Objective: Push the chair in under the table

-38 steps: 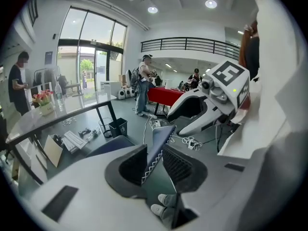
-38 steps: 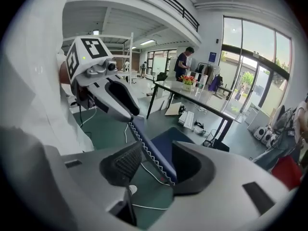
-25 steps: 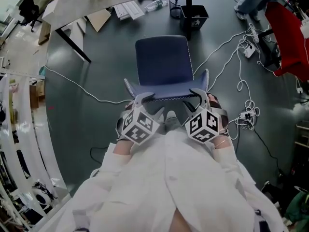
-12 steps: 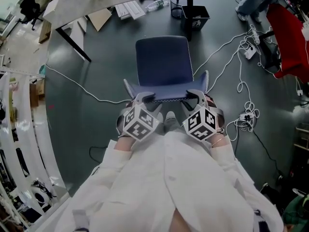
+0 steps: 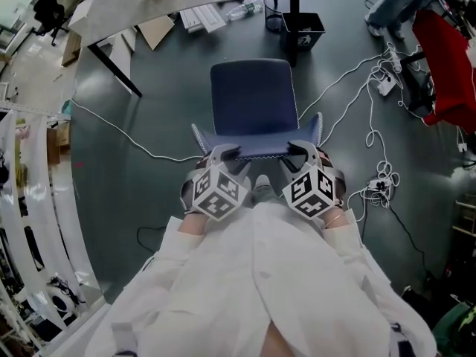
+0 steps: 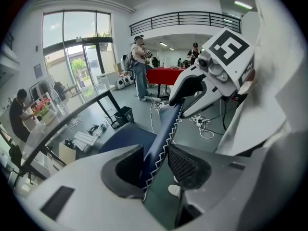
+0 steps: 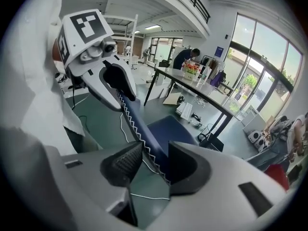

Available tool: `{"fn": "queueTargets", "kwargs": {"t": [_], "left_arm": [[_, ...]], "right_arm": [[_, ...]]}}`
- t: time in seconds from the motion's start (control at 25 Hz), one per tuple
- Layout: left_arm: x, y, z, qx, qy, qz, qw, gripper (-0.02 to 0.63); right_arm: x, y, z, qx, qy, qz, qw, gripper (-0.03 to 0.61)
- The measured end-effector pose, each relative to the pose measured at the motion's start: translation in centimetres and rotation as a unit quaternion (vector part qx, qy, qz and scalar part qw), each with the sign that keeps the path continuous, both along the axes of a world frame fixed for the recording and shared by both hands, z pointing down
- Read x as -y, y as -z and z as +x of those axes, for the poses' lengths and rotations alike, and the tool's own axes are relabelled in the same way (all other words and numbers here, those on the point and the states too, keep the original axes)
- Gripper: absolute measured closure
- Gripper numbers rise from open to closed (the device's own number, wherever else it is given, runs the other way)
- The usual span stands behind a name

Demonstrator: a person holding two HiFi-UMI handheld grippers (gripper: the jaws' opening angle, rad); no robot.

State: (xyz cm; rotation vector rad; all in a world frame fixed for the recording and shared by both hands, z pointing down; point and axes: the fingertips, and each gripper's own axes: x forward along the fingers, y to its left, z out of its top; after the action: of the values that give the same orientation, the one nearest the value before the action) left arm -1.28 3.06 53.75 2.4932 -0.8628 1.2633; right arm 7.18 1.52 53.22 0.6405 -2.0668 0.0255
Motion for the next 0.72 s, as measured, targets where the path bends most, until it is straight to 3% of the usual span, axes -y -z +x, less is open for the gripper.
{"fn": "queueTargets", "kwargs": {"t": [0.72], "left_arm": [[0.40,-0.34,0.12,0.017,0.015,-0.003,0.9997,0.443]], "right_arm": [[0.30,-0.42,0.10,0.027,0.013,-0.023,0.999,0.394]]}}
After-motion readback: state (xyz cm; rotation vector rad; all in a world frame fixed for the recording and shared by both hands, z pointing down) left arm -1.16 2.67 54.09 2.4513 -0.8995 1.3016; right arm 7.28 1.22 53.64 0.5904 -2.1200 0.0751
